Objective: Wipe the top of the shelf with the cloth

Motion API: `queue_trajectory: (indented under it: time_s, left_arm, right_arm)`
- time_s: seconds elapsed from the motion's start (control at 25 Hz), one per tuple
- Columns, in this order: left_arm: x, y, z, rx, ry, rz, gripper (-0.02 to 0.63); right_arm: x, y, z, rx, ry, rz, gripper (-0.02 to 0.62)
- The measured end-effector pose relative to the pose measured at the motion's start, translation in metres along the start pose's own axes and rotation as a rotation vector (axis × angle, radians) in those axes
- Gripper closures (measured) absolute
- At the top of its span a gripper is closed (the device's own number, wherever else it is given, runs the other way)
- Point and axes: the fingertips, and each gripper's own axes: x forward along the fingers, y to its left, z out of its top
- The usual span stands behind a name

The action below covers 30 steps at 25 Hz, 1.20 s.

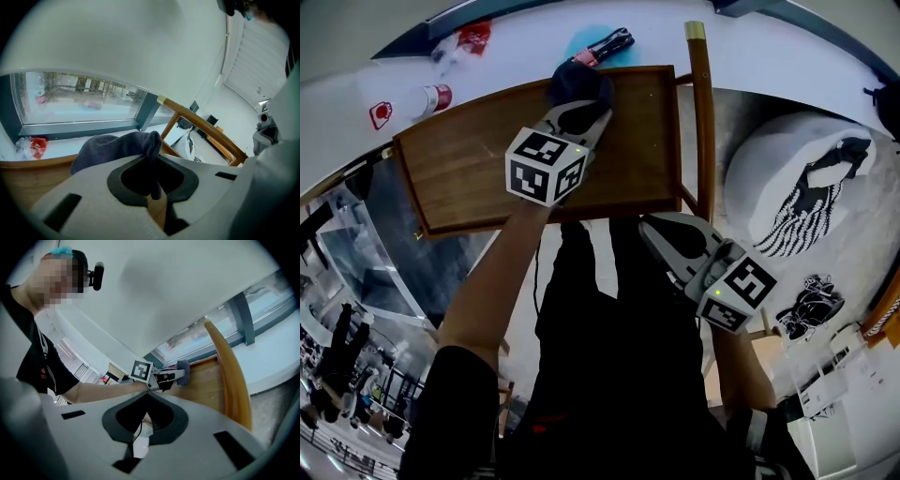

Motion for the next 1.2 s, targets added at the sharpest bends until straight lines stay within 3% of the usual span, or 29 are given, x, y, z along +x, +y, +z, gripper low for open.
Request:
queue_trajectory:
  time_s: [0.6, 1.0, 1.2]
  left_arm:
    - [0.037, -0.035, 0.007, 0.026, 0.023, -0.075, 0.554]
    - [0.049, -0.055, 0.015, 0.022, 0.007, -0.124, 0.554]
    - [0.044, -0.064, 0.023, 0.028, -0.013, -0.143, 0.554]
  right_arm:
    - [-0.027, -0.018, -0.002, 0.034, -0.052, -0.043, 0.591]
    - [-0.032, -0.014, 0.008, 0.064, -0.112, -0.015, 0.591]
    - [-0.036, -0.017, 0.0, 0.035, -0.075, -0.041, 0.591]
